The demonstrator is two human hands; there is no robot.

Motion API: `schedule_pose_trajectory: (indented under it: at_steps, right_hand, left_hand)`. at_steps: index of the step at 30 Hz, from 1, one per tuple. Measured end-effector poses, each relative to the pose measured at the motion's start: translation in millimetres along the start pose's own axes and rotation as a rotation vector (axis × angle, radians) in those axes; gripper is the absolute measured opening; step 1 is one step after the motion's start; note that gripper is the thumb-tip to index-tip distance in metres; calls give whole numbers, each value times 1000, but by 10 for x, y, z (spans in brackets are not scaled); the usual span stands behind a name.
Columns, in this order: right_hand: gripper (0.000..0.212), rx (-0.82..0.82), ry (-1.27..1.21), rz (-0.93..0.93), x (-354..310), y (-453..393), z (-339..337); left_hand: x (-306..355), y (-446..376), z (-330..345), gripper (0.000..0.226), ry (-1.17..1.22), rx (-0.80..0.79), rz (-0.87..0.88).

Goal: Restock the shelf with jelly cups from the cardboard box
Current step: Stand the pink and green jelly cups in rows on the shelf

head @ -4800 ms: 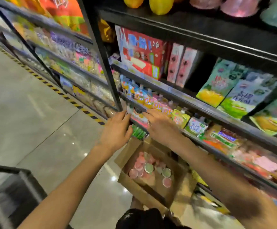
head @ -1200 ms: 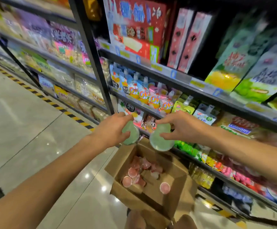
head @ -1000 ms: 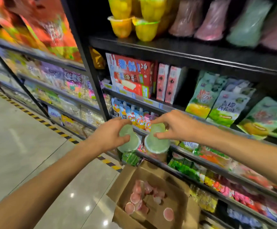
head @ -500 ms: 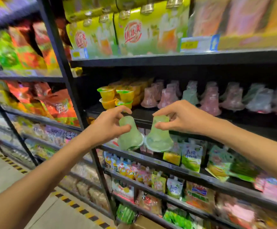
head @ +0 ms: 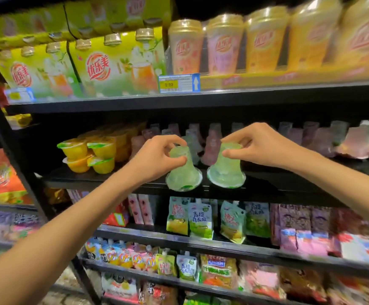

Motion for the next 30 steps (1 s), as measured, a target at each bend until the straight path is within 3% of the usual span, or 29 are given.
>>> schedule_pose_trajectory:
  at_steps: [8, 14, 18, 22, 30]
  right_hand:
    - [40, 97, 61, 212, 701, 336, -380]
    - [43, 109, 139, 300, 1001, 428, -487]
    - [11, 116, 157, 315, 1155, 407, -551]
    - [46, 115, 170, 357, 1324, 365, -549]
    - [57, 119, 145, 439, 1453, 383, -351]
  left_hand:
    - [517, -517, 782, 37, 110, -100, 122]
    - [801, -804, 1105, 31, 86, -133, 192]
    - [807, -1014, 1246, 28, 91, -122, 182]
    - [791, -1128, 1375, 18, 109, -152, 121]
    - [734, -1139, 1502, 24, 135, -150, 72]
Point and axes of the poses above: each hand's wrist, its own y-axis away from the middle knuckle, its own z-axis out of the palm, x = y × z, the point moved 5 cm from there along -y, towards the middle knuckle, and after that the axes turned 2 degrees about -z, right-handed, at the moved point
